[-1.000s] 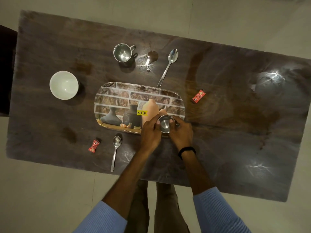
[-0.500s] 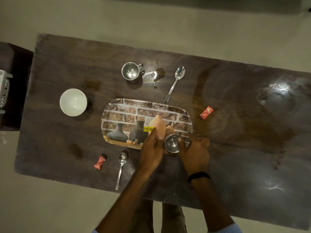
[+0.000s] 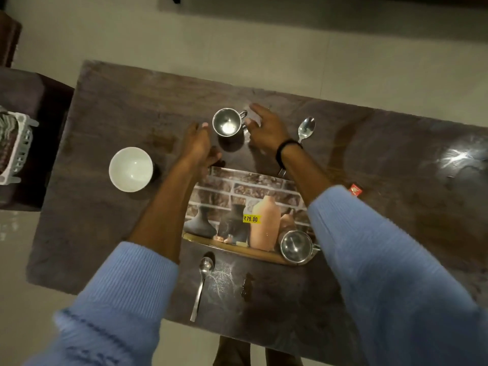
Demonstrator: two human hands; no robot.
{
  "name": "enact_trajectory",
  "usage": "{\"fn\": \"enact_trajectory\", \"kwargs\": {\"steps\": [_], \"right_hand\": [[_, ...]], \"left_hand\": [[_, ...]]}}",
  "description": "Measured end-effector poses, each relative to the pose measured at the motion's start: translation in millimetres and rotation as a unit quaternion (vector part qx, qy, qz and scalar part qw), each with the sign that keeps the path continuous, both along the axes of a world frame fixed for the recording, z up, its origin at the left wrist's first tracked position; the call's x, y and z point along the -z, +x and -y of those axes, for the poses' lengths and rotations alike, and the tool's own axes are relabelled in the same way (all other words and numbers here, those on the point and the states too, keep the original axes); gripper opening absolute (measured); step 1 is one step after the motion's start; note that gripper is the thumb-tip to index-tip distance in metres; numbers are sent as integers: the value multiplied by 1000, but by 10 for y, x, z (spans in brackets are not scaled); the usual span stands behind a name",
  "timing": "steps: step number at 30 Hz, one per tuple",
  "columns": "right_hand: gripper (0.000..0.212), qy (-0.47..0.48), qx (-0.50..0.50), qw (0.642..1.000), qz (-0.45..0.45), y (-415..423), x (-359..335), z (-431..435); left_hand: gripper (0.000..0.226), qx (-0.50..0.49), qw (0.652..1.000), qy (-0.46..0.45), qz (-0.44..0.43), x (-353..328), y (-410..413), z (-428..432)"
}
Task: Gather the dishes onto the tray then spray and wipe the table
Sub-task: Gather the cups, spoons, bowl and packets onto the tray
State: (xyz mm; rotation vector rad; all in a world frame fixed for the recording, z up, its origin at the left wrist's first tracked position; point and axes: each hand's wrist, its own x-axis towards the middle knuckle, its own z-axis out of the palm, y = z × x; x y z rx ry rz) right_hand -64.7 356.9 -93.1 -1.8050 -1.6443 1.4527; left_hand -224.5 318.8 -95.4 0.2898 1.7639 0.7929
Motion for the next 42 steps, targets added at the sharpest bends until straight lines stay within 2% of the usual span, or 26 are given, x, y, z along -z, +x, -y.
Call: {"fn": "enact_trajectory", "kwargs": {"steps": [4, 9, 13, 17, 19, 22, 30, 38, 42], "right_hand": [[19, -27, -46, 998, -16, -132, 57, -242], [21, -19, -41, 999, -4, -85, 16, -224], [13, -24, 19, 997, -66, 283, -254, 143], [5, -93, 136, 976, -143, 772, -544, 744], [4, -121, 175, 968, -134, 984, -592, 1025], [7, -153, 222, 956, -115, 1204, -513, 1343], [14, -158, 270, 942, -123, 1313, -200, 1714], [11, -148, 261, 946, -122, 1330, -152, 1691], [13, -120, 256, 954, -98, 1360, -107, 1674]], "left_hand": [[16, 49, 999, -12, 18, -12, 33, -142], [19, 85, 996, 22, -25, -148, 168, -97], [22, 116, 985, 72, -109, -406, 430, 160], [23, 180, 974, 123, -66, -454, 755, 627], [27, 214, 966, 136, -51, -422, 941, 868], [29, 261, 953, 136, -75, -372, 1191, 1182], [30, 251, 963, 75, -67, -225, 1409, 1381], [30, 251, 962, 85, -62, -172, 1383, 1426], [30, 235, 969, 79, -23, -129, 1390, 1449]]}}
